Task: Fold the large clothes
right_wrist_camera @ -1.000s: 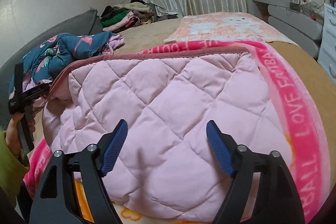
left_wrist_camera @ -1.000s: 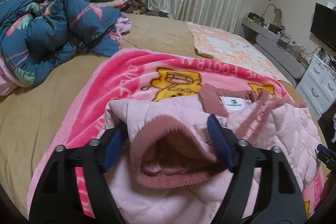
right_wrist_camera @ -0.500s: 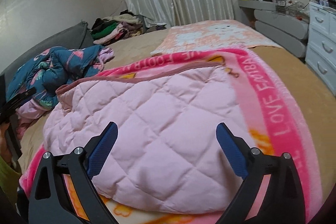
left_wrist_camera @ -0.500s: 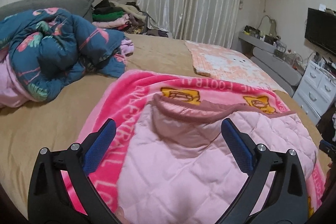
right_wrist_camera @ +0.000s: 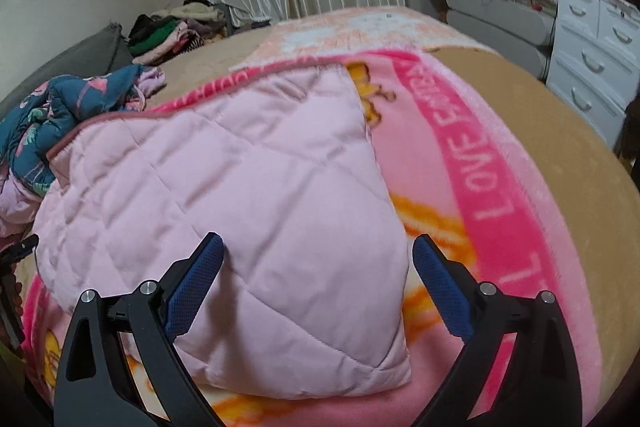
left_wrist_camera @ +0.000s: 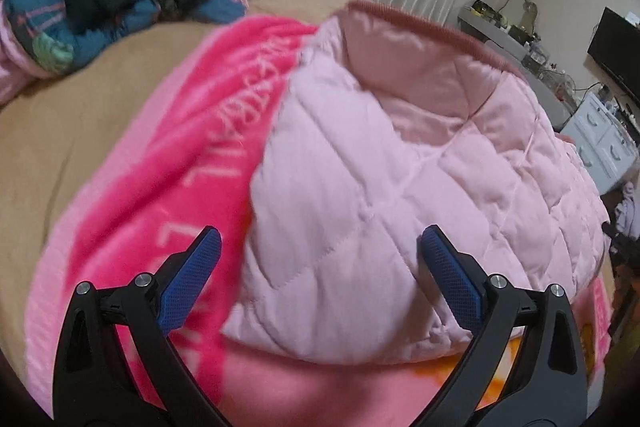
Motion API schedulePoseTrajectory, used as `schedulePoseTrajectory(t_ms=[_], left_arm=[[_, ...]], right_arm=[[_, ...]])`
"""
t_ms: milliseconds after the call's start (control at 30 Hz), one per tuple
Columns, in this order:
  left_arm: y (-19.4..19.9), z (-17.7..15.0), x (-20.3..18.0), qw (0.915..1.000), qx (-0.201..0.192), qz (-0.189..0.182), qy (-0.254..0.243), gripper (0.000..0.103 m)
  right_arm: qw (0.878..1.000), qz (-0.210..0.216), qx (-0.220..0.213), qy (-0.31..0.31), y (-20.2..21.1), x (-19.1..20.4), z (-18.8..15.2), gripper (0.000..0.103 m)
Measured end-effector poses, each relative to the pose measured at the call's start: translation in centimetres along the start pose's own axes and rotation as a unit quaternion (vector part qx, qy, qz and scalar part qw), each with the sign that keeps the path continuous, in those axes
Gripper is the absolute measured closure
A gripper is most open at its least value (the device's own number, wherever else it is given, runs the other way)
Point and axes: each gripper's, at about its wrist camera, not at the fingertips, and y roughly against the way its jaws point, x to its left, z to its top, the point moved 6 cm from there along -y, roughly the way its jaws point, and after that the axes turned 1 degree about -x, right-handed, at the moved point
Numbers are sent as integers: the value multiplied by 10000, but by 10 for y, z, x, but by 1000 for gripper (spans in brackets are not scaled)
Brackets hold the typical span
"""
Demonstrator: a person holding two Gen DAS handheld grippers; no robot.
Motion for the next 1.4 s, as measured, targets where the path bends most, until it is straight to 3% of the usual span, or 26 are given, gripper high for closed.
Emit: schedulePoseTrajectory(t_ms=[33, 100, 133, 167, 200, 333, 433, 567, 900, 1133, 1400], left_arm=[[-2, 0, -2, 10000, 15, -60, 21, 13], [-5, 3, -10, 9999, -58, -39, -77, 63], [-5, 8, -17, 9997, -133, 45, -181, 70], [-5, 11, -21, 9996, -171, 61, -235, 83], [-3, 14, -26, 9993, -230, 79, -295, 88], [7, 41, -41, 9960, -655, 294, -523, 92], [7, 63, -43, 9954, -764, 347, -458, 92], [-2, 80, -47, 9939, -787, 559, -526, 92], [-40, 79, -36, 9941, -530, 837, -438, 91], [-57, 75, -30, 9941, -418, 926, -374, 89], [-68, 71, -25, 9939, -309, 1023, -259, 85]], right_arm=[[9999, 133, 11, -40, -4, 0, -3, 24], [9999, 85, -20, -51, -7, 0, -4, 54], [9999, 93, -25, -35, -7, 1, -4, 62], [10000, 71, -39, 46, -7, 4, -2, 73], [9999, -10, -14, 138, -6, 8, 0, 79], [9986, -198, -305, 384, 7, 19, 23, 84], [9978, -73, -621, 233, 17, 20, 51, 84], [9958, -301, -780, 375, 8, 27, 76, 85], [9973, -658, -328, 25, -49, 13, 70, 85], [9978, -642, -113, -76, -73, 10, 65, 84], [9973, -678, 98, -246, -92, -2, 53, 75]])
